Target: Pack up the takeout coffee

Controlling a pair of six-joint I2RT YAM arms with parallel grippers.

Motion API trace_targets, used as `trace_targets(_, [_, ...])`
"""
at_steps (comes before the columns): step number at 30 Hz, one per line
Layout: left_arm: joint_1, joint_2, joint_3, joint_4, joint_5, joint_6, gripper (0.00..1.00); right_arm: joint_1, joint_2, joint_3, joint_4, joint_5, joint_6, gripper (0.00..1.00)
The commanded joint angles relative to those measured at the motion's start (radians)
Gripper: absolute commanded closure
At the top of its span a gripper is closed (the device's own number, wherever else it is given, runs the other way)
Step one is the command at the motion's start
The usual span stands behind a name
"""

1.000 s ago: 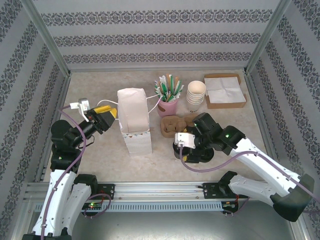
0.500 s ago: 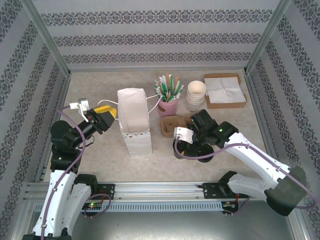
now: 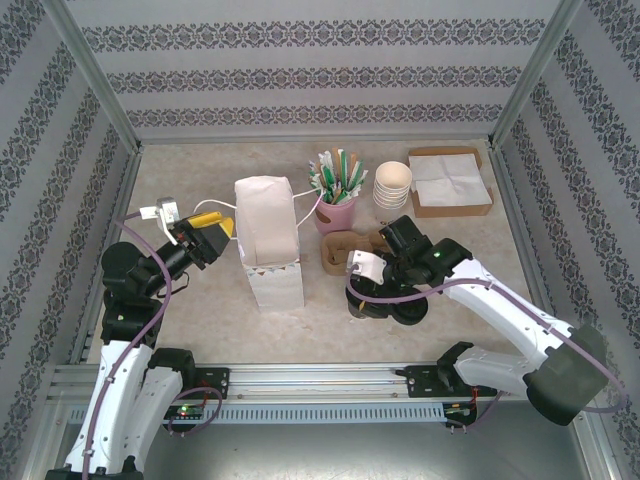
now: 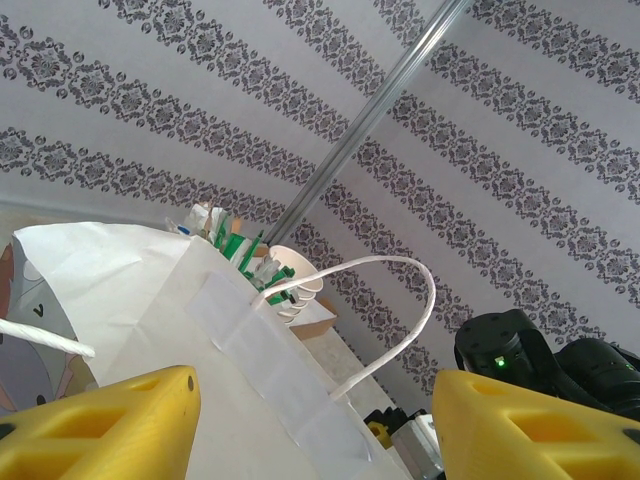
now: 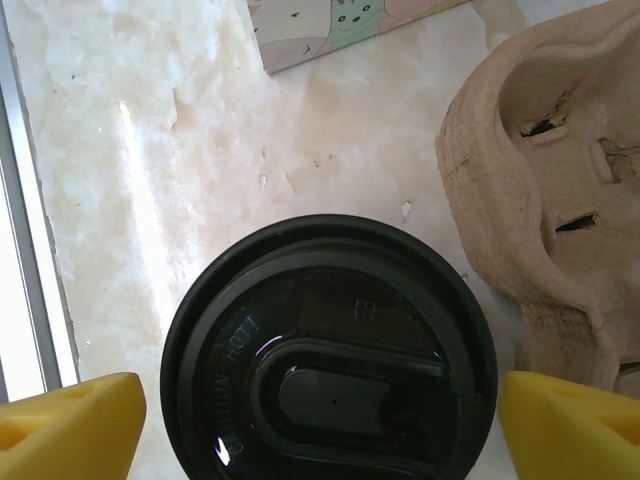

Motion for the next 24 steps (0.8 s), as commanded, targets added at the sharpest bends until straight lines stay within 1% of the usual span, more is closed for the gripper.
trace_targets(1, [0.001, -0.011, -0.005, 0.06, 0.019, -0.002, 0.37, -0.007, 0.009, 0.023, -0.028, -0.02, 0.007, 0.12])
trace_targets(3, [0.001, -0.011, -0.005, 0.059, 0.019, -0.001, 0.37, -0.005, 0.01, 0.018, -0.028, -0.015, 0.003, 0.14])
trace_targets(6, [0.001, -0.011, -0.005, 0.059, 0.019, -0.002, 0.37, -0.006, 0.013, 0.013, -0.025, -0.007, 0.003, 0.19])
trace_targets(13, [0.002, -0.011, -0.005, 0.057, 0.018, -0.001, 0.37, 0.003, 0.041, 0.011, -0.041, -0.001, -0.001, 0.2])
trace_targets(18, [0.001, -0.012, -0.004, 0.056, 0.018, 0.001, 0.37, 0.011, 0.069, 0.008, -0.065, 0.03, -0.015, 0.27])
trace_targets(24, [0.001, -0.013, -0.004, 0.054, 0.019, 0.005, 0.37, 0.012, 0.08, -0.011, -0.068, 0.032, -0.006, 0.34])
